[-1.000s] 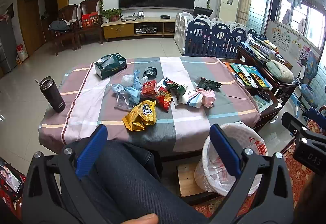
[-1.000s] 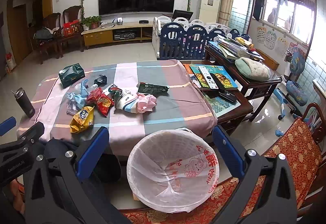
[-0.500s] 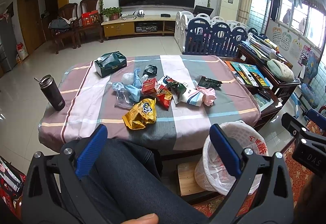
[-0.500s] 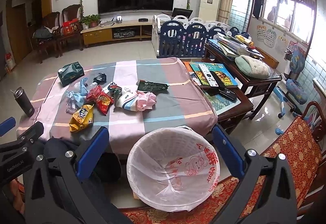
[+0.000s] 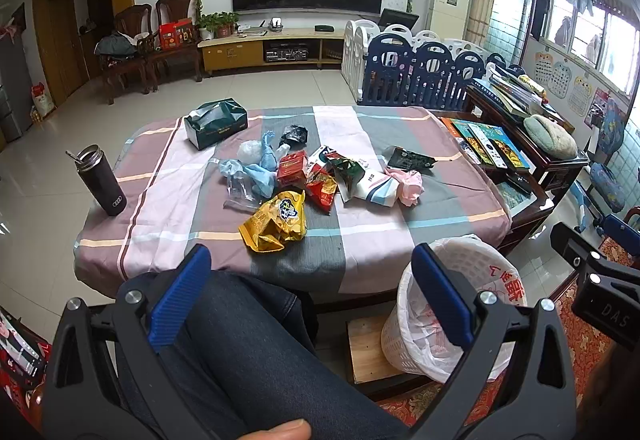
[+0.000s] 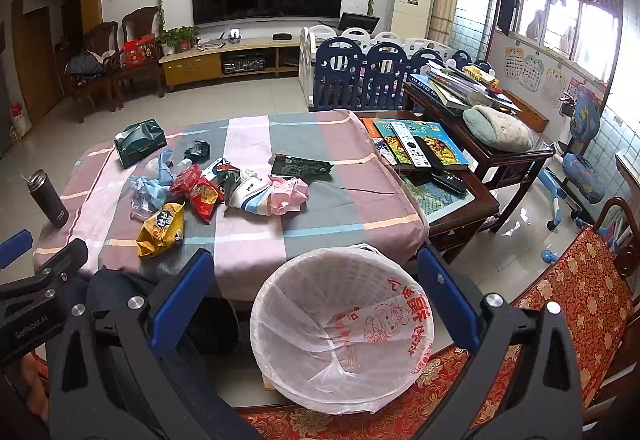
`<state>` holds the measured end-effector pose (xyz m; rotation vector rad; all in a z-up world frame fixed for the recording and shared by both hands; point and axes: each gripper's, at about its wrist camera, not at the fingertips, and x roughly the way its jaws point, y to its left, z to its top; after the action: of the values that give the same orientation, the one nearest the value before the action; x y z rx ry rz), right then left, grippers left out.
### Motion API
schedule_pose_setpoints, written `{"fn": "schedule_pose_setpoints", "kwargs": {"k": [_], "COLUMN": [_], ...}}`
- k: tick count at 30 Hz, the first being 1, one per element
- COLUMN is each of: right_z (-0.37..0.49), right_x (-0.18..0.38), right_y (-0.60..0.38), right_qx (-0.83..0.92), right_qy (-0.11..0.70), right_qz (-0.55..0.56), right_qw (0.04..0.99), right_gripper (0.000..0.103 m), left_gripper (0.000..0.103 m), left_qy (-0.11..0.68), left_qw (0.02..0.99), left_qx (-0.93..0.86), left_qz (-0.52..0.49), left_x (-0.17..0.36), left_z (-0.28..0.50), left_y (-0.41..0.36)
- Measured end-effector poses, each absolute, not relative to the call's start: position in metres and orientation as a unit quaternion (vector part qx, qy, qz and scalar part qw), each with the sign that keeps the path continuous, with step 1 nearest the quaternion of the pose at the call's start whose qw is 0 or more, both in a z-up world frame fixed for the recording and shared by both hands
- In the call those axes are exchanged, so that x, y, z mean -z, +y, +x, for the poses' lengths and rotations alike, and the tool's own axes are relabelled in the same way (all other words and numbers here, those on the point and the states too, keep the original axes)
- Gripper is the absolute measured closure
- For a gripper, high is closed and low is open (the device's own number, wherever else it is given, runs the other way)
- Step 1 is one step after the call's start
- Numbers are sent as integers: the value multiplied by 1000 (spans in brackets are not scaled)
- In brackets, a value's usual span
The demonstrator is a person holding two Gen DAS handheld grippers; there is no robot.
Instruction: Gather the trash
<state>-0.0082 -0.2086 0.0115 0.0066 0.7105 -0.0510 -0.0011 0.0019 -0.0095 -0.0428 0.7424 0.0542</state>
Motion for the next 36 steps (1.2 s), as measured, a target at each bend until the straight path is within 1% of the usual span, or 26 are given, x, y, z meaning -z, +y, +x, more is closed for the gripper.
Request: {"fn": "schedule_pose_setpoints", "kwargs": {"k": [36], "right_z": [-8], "right_x": [-7], "right_y": [-209], "right_qx": [26], "right_qy": [352], "right_qz": [5], "right_qw": [935], "right_gripper": [3], "left_gripper": [3], "left_qy": [365], "left_qw": [930], "left_qx": [-27], "left_qz": [-21], "left_x": [11], "left_z": [-1], "left_y": [1]}}
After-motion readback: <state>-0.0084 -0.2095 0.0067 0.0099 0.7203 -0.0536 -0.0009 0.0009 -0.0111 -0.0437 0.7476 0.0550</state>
